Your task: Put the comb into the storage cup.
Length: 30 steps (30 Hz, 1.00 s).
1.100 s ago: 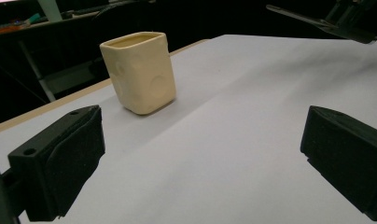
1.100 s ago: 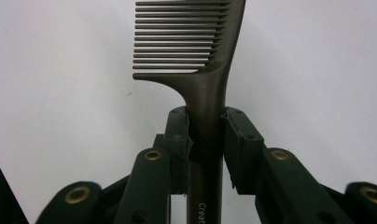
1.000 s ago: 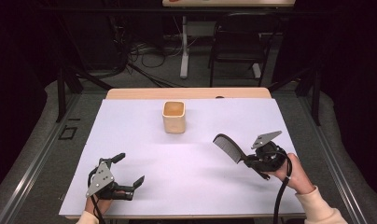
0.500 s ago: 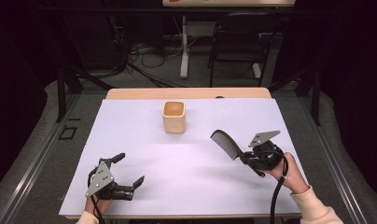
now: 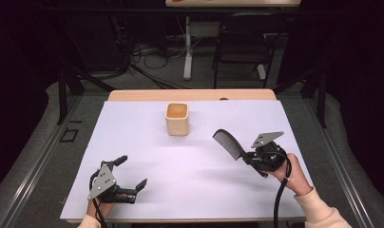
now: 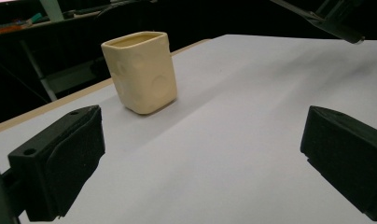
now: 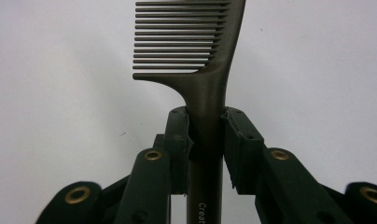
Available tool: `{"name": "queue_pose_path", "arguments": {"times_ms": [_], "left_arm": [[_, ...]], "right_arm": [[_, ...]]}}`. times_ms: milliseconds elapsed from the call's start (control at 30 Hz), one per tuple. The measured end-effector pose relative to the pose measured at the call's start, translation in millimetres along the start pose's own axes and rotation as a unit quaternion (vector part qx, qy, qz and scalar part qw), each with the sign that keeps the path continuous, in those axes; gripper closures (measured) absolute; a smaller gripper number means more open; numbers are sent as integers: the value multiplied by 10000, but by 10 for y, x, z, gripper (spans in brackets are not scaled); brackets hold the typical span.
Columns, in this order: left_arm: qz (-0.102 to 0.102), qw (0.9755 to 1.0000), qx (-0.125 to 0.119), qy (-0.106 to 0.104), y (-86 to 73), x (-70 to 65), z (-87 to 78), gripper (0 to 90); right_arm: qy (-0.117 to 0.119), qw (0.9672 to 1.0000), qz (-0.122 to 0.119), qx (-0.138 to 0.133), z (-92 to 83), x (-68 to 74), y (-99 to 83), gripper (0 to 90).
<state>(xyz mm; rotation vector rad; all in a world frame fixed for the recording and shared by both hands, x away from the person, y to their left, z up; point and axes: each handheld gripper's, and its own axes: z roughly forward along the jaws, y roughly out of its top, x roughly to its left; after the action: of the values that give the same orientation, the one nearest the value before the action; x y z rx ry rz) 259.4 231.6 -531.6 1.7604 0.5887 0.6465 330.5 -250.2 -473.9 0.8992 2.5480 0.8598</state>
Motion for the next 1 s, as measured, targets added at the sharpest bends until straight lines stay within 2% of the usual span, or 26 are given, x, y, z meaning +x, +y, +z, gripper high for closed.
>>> {"name": "queue_pose_path", "arguments": {"times_ms": [300, 1000], "left_arm": [[-22, 10000, -18, 34, -2, 3, -2, 0], [18, 10000, -11, 21, 2, 0, -7, 0]], "right_arm": [[-28, 10000, -23, -55, 3, 8, 96, 724], [4, 9992, -46, -391, 101, 11, 285, 724]]}}
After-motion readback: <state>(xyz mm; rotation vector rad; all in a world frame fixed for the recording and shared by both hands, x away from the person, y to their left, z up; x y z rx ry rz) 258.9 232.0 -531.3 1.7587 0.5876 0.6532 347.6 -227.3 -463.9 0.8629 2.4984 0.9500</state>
